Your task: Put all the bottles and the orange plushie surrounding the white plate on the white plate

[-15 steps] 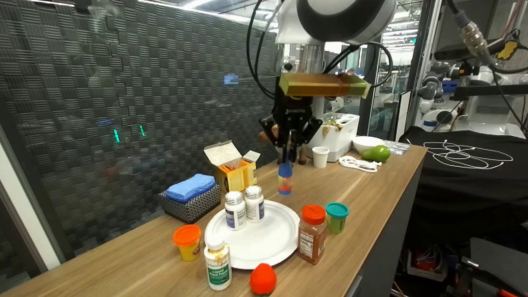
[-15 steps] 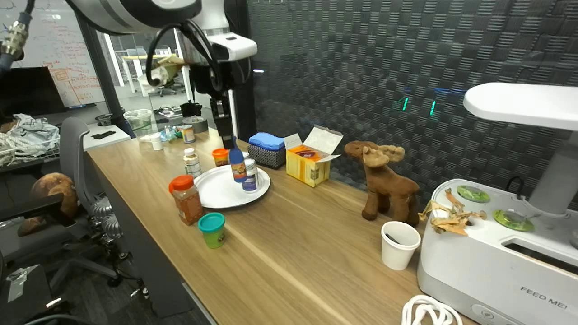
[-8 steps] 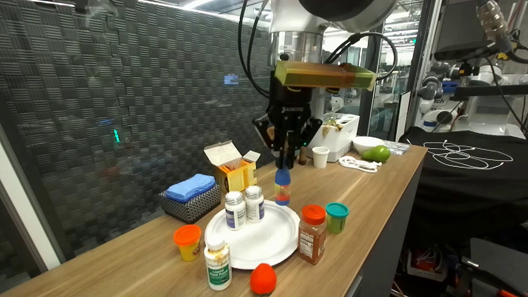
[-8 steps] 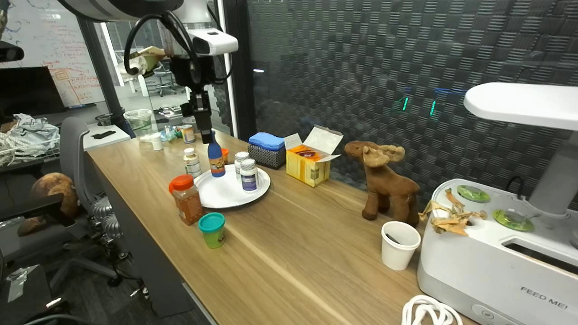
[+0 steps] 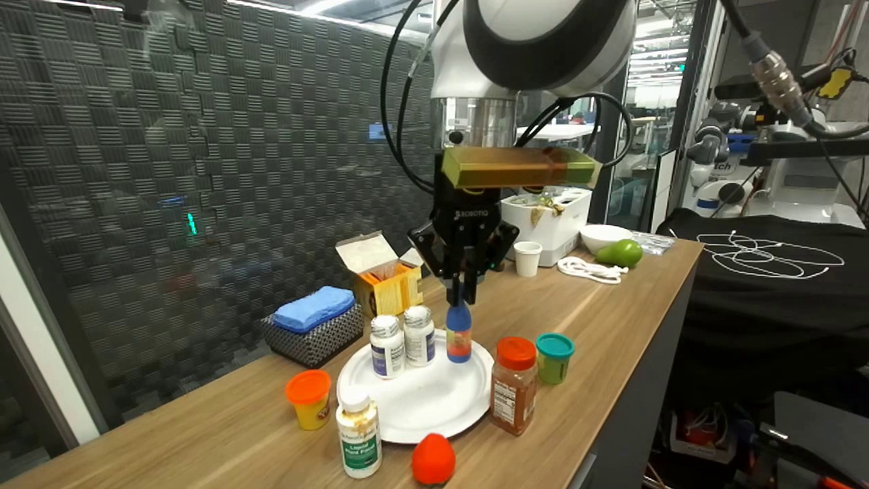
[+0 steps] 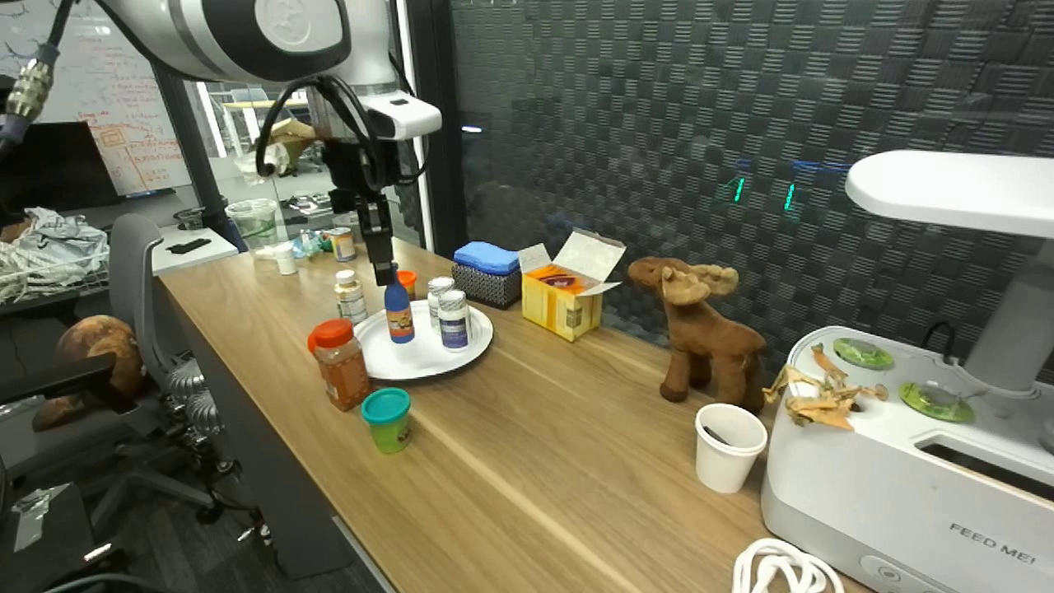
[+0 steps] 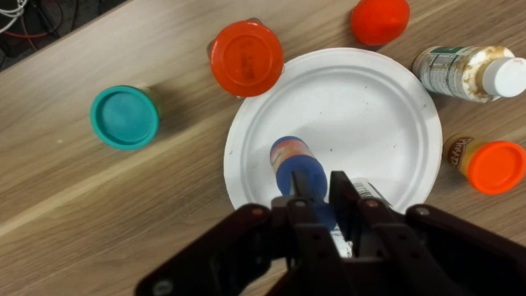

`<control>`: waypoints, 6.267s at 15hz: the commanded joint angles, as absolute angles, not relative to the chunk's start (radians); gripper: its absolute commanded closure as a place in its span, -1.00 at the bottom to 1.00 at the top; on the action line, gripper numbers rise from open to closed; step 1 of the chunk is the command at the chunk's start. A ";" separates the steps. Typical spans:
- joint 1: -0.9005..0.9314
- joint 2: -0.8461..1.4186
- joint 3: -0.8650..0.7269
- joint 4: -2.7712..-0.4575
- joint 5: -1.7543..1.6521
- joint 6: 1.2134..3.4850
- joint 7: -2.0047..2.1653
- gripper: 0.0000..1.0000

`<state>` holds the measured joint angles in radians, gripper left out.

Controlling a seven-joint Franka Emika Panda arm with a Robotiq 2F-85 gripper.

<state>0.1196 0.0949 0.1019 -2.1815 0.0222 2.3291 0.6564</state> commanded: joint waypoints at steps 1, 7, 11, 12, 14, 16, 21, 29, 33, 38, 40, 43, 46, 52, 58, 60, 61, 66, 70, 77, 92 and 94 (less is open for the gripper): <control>0.131 0.153 0.092 -2.147 -0.005 2.370 0.673 0.82; 0.139 0.231 0.060 -2.104 -0.036 2.410 0.691 0.82; 0.142 0.264 0.044 -2.073 -0.033 2.416 0.697 0.82; 0.143 0.268 0.042 -2.068 -0.031 2.414 0.696 0.82; 0.142 0.275 0.043 -2.064 -0.019 2.412 0.688 0.82; 0.143 0.273 0.043 -2.069 -0.018 2.410 0.687 0.82; 0.143 0.268 0.036 -2.077 -0.028 2.409 0.689 0.36; 0.144 0.250 0.024 -2.059 -0.033 2.411 0.695 -0.97; 0.149 0.222 0.029 -2.046 -0.034 2.404 0.697 -1.00; 0.183 0.120 0.061 -2.055 -0.059 2.272 0.673 -1.00; 0.203 0.072 0.090 -2.059 -0.076 2.194 0.662 -1.00; 0.229 0.042 0.152 -2.060 -0.061 2.103 0.611 -1.00; 0.261 0.063 0.211 -2.051 -0.024 2.071 0.579 -1.00; 0.320 0.129 0.265 -2.066 -0.042 2.215 0.638 -1.00; 0.352 0.211 0.239 -2.063 -0.151 2.383 0.689 -1.00; 0.357 0.234 0.223 -2.057 -0.186 2.409 0.699 -1.00; 0.359 0.245 0.214 -2.054 -0.206 2.419 0.708 -1.00; 0.369 0.283 0.180 -2.040 -0.263 2.421 0.730 -1.00; 0.377 0.302 0.173 -2.035 -0.252 2.419 0.727 -1.00; 0.403 0.329 0.154 -2.014 -0.272 2.443 0.761 -0.93; 0.428 0.378 0.092 -1.942 -0.326 2.438 0.832 0.77; 0.424 0.360 0.096 -1.942 -0.314 2.428 0.834 0.74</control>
<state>0.4101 0.3814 0.1083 -1.9561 -0.3031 2.4306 0.8037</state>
